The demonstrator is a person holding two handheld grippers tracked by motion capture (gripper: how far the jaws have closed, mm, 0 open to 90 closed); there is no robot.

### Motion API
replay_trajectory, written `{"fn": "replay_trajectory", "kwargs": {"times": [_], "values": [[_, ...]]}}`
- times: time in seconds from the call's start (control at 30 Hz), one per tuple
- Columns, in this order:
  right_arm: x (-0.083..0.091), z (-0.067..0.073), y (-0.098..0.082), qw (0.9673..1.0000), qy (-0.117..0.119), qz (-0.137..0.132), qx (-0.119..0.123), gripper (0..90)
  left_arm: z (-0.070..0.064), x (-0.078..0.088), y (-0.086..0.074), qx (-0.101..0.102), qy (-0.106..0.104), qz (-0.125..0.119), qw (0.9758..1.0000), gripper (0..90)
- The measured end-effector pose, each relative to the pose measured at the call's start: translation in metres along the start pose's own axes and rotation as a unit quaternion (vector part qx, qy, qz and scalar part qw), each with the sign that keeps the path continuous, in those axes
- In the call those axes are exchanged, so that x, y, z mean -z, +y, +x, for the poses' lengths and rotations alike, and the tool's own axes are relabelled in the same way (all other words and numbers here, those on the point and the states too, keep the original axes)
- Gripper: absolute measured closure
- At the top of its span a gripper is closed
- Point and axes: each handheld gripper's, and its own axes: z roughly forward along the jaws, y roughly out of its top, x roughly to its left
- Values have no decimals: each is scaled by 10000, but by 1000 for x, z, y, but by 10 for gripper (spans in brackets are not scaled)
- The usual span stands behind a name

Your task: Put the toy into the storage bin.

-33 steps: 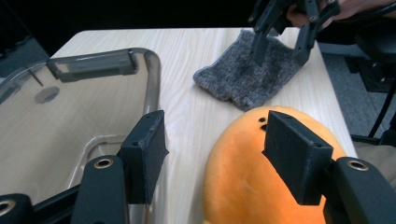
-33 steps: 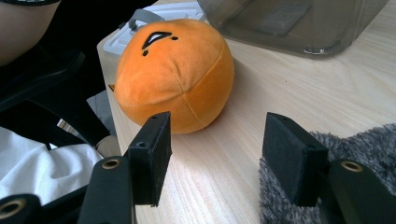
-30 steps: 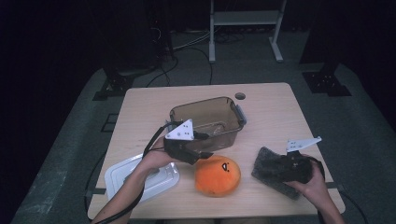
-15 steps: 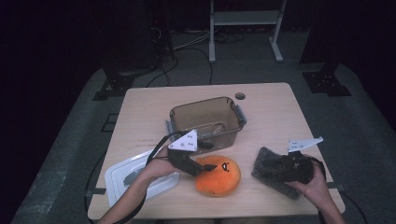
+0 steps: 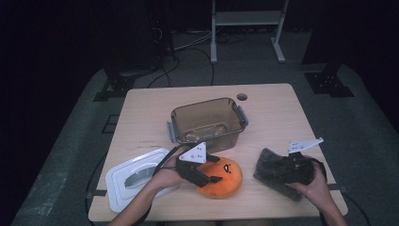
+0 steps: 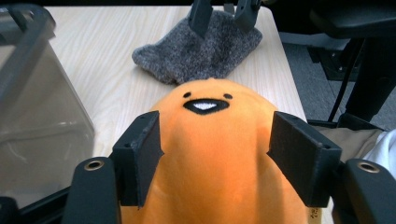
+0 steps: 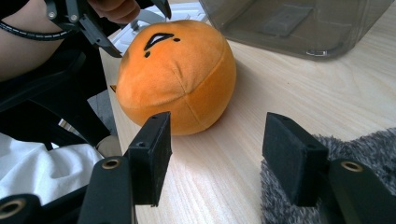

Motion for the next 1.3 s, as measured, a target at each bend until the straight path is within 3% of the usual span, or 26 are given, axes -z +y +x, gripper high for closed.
{"fn": "replay_trajectory", "kwargs": {"times": [0.23, 0.5, 0.87, 1.3], "values": [[0, 0, 0, 10000, 8, -5, -3, 409, 3, -5, -2, 112, -33, -17, 9999, 349], [-1, -1, -1, 10000, 21, 11, -16, 410, 4, -11, -8, 461, -52, 68, 9989, 350], [-1, -2, -1, 10000, 38, -4, -10, 409, 0, -15, -16, 485, -72, 48, 9988, 628], [0, -2, -1, 10000, 35, -16, -16, 409, -3, -7, -9, 448, -80, -68, 9989, 698]]}}
